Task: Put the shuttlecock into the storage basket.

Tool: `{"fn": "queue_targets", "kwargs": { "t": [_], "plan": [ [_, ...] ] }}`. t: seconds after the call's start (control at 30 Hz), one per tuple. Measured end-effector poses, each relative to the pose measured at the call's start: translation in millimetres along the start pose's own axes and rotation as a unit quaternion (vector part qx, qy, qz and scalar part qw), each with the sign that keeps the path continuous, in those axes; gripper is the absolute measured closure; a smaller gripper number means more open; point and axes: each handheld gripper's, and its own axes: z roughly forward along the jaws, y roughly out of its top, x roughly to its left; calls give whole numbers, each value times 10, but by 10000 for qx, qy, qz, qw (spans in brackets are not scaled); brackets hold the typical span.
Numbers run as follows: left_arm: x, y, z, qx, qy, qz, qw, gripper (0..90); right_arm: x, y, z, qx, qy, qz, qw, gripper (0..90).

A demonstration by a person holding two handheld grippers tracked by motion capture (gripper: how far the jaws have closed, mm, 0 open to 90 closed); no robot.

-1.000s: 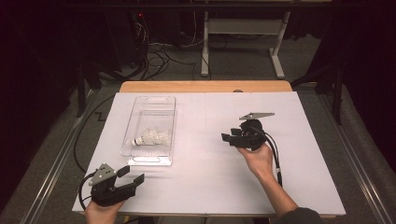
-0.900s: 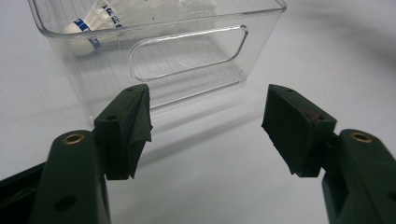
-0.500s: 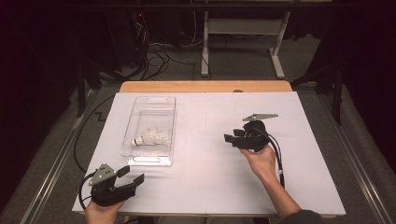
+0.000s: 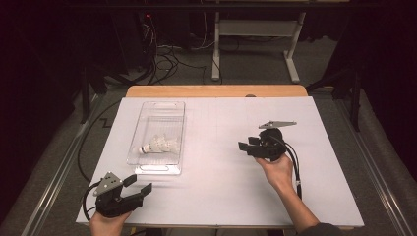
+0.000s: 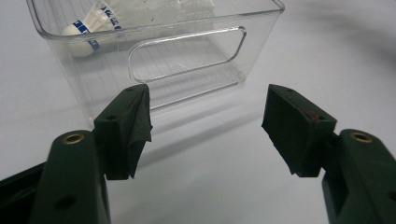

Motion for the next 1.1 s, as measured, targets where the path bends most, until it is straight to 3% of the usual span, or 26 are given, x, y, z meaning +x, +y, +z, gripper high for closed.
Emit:
{"fn": "queue_targets", "kwargs": {
  "t": [1.1],
  "plan": [
    [5, 1, 0, 2, 2, -13, 10000, 332, -122, -134, -151, -38, -98, 110, 9999, 503]
  ]
}}
